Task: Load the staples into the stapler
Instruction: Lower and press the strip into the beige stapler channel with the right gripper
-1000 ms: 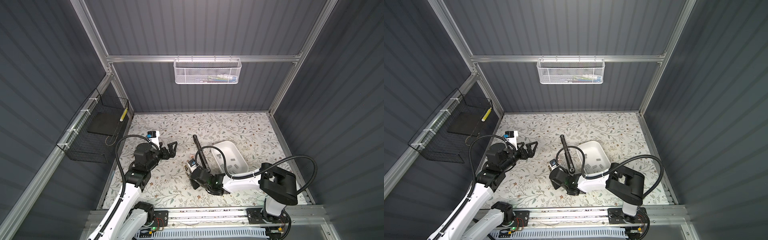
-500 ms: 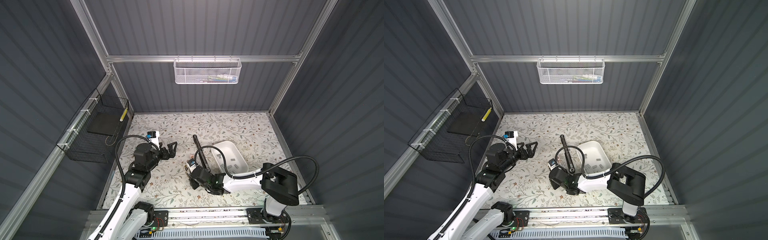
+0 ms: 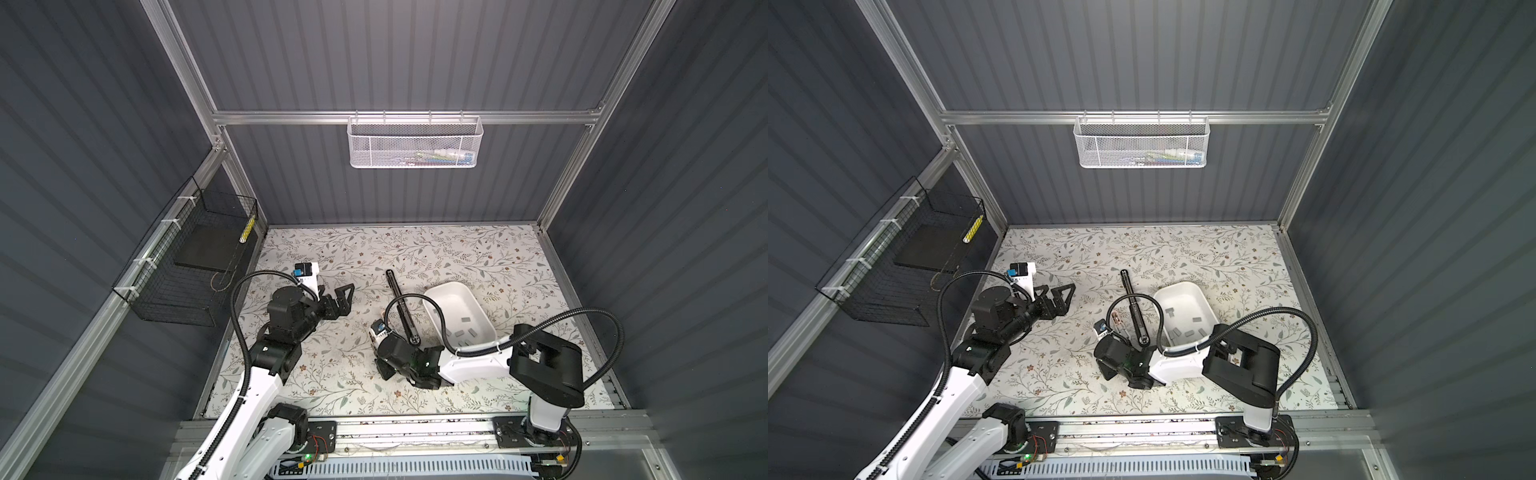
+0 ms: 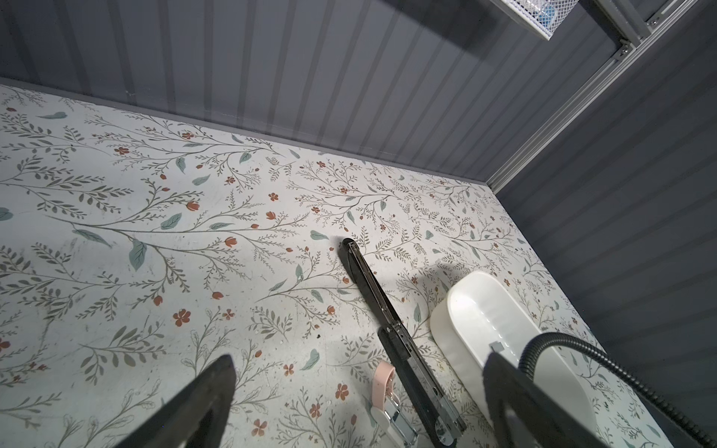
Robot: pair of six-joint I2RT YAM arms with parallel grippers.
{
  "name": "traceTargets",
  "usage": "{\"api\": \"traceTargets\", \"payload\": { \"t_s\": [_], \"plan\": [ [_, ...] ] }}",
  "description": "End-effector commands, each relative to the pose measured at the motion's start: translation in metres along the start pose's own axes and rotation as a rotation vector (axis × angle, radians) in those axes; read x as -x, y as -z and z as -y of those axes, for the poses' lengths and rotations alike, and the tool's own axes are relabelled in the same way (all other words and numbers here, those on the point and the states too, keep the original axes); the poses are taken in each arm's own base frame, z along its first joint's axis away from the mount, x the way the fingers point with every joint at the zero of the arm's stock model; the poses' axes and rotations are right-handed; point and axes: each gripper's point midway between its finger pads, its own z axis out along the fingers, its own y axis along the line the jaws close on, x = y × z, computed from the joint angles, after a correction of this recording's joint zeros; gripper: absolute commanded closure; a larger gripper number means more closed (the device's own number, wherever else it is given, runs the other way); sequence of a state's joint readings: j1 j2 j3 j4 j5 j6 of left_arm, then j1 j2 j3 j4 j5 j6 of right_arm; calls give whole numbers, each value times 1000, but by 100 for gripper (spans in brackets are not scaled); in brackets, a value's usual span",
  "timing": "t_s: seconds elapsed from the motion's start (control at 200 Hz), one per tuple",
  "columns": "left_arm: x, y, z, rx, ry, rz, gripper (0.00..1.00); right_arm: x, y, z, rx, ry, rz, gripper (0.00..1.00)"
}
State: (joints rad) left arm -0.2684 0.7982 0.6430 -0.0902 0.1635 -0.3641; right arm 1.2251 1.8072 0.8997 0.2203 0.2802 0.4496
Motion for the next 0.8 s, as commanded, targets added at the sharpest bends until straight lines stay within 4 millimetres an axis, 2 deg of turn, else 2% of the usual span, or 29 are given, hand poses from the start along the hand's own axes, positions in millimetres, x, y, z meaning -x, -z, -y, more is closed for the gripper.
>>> {"api": "traceTargets", "payload": {
  "t_s": [0.0, 0.315, 0.795],
  "plan": [
    [1, 3, -1, 6, 5, 9, 0, 10, 4, -3, -1, -17, 18, 100],
    [0, 3, -1, 7, 7, 6, 0, 16, 18, 6, -25, -27, 61, 100],
    [1, 3, -1, 7, 6, 8, 0, 13, 6, 8, -58, -2, 50, 100]
  ]
}}
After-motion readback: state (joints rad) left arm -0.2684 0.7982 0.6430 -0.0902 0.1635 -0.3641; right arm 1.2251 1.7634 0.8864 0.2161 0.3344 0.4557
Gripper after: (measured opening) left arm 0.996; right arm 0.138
